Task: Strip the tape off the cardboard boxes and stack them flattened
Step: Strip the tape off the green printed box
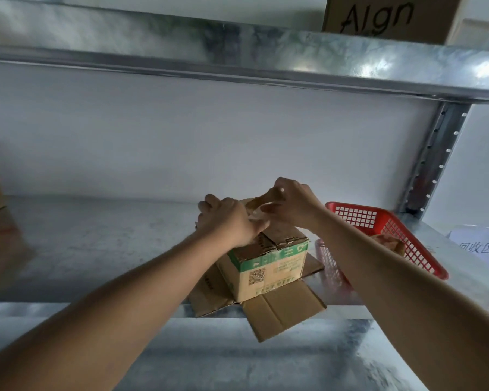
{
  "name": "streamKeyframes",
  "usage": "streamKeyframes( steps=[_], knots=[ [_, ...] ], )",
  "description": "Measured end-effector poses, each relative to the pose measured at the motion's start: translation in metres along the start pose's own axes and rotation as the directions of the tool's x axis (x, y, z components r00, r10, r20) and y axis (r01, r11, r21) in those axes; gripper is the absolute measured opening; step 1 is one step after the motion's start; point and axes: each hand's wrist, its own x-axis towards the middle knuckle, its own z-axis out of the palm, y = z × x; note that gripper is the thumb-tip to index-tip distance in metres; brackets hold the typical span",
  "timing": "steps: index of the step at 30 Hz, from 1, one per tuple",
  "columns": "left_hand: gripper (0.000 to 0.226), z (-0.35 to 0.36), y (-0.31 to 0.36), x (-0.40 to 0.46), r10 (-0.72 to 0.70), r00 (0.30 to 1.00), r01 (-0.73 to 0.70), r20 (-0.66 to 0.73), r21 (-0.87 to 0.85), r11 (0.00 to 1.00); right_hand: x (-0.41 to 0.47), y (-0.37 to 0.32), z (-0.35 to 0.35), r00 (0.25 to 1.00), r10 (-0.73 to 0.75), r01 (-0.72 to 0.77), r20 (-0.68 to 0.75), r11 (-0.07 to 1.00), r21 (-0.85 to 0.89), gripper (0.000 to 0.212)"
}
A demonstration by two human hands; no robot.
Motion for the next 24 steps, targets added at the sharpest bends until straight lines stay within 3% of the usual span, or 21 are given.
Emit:
streamKeyframes(
  steps=[4,7,10,15,19,22,24],
  knots=[
    [0.108,0.005,0.007,-0.001,-0.035,0.997,0.028,0.070,0.102,0.994,-0.003,-0.014,0.015,0.993,0.109,-0.101,-0.034,0.977,0.190,0.007],
    [0.131,0.005,-0.006,0.000,-0.006,0.981,-0.015,0.192,0.110,0.994,-0.003,-0.022,0.026,0.992,0.126,-0.116,-0.026,0.966,0.232,0.022],
    [0.161,0.000,-0.027,0.004,0.098,0.966,-0.137,0.238,0.154,0.979,0.000,-0.021,0.030,0.974,0.215,-0.187,-0.066,0.937,0.296,0.022],
    [0.132,-0.009,-0.051,0.012,0.348,0.860,-0.419,0.373,0.129,0.899,0.007,-0.003,0.025,0.882,0.470,-0.379,0.038,0.658,0.650,0.035],
    [0.131,-0.022,-0.069,0.021,0.382,0.790,-0.502,0.479,0.150,0.852,0.009,0.022,0.008,0.842,0.534,-0.337,0.079,0.406,0.850,0.041],
    [0.138,-0.029,-0.068,0.023,0.364,0.782,-0.509,0.506,0.181,0.842,0.006,0.033,0.005,0.863,0.502,-0.275,0.053,0.379,0.883,0.047],
    [0.144,-0.028,-0.054,0.021,0.333,0.806,-0.489,0.489,0.235,0.840,0.005,0.032,0.008,0.882,0.468,-0.250,0.063,0.349,0.903,0.037]
  ],
)
